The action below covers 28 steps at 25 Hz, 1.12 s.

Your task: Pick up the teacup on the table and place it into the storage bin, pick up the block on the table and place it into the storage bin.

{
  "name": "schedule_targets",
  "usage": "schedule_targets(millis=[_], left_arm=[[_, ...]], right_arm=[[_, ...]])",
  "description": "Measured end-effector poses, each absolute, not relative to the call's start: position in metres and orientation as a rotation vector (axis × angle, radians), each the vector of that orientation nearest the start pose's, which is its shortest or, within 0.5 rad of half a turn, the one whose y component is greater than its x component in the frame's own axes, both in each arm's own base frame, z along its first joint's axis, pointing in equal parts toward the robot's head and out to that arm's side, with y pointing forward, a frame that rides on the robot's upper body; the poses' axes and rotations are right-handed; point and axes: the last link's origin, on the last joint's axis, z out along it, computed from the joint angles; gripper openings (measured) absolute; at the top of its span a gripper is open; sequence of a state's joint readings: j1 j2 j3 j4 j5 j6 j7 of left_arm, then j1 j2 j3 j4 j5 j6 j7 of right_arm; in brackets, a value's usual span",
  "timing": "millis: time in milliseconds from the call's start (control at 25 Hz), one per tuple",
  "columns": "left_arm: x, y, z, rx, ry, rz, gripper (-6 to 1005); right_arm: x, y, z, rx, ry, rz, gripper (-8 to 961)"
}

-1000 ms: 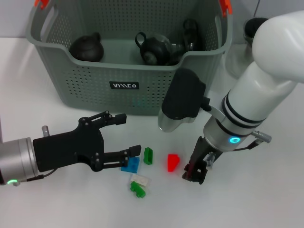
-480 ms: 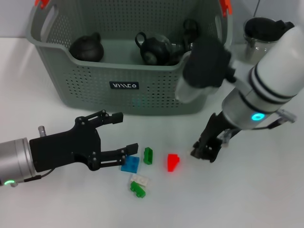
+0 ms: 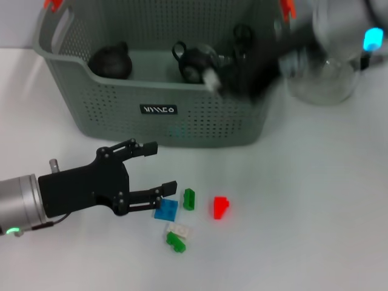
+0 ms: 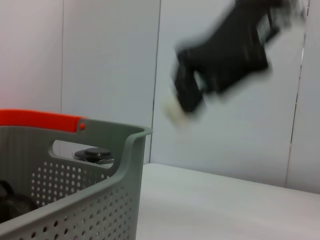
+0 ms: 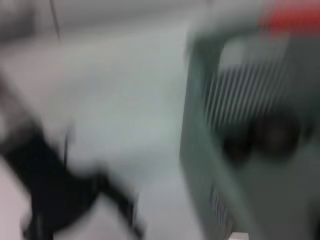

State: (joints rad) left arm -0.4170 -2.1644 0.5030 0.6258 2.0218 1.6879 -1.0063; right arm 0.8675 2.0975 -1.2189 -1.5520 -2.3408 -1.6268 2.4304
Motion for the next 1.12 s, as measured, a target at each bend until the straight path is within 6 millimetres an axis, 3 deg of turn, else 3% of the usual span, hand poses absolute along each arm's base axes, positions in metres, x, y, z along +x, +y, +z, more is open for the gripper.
schedule_targets(millis=[80, 280, 440, 600, 720, 800, 960, 1120], left_arm=[[-0.278, 0.280, -0.017, -2.627, -0.353, -0.869, 860], [-0.276, 0.281, -0.017, -2.629, -0.349, -0.876, 860], [-0.276, 0.281, -0.017, -2.630, -0.352, -0.879, 860], [-0.276, 0.281, -0.017, -2.628, -0.356, -0.882, 860], [-0.276, 0.282, -0.016, -2.622, -0.358, -0.887, 860], [-0.276, 0.282, -0.016, -2.621, -0.358, -0.888, 860], [-0.275, 0.281, -0.016, -2.623, -0.359, -0.894, 860], [-0.276, 0.280, -0.016, -2.625, -0.357, -0.899, 860]], right_arm=[[0.011, 0.378, 0.044, -2.796, 0.312, 0.106, 174], [-0.013, 0.418, 0.069, -2.715, 0.337, 0.291, 208], [-0.007, 0.443, 0.073, -2.656, 0.370, 0.284, 235], [0.002, 0.451, 0.075, -2.608, 0.366, 0.270, 263], [0.008, 0.449, 0.075, -2.607, 0.342, 0.256, 283], [0.010, 0.442, 0.077, -2.624, 0.305, 0.275, 363], [0.021, 0.412, 0.074, -2.771, 0.213, 0.346, 526], [0.053, 0.380, 0.066, -2.966, 0.139, 0.304, 696]])
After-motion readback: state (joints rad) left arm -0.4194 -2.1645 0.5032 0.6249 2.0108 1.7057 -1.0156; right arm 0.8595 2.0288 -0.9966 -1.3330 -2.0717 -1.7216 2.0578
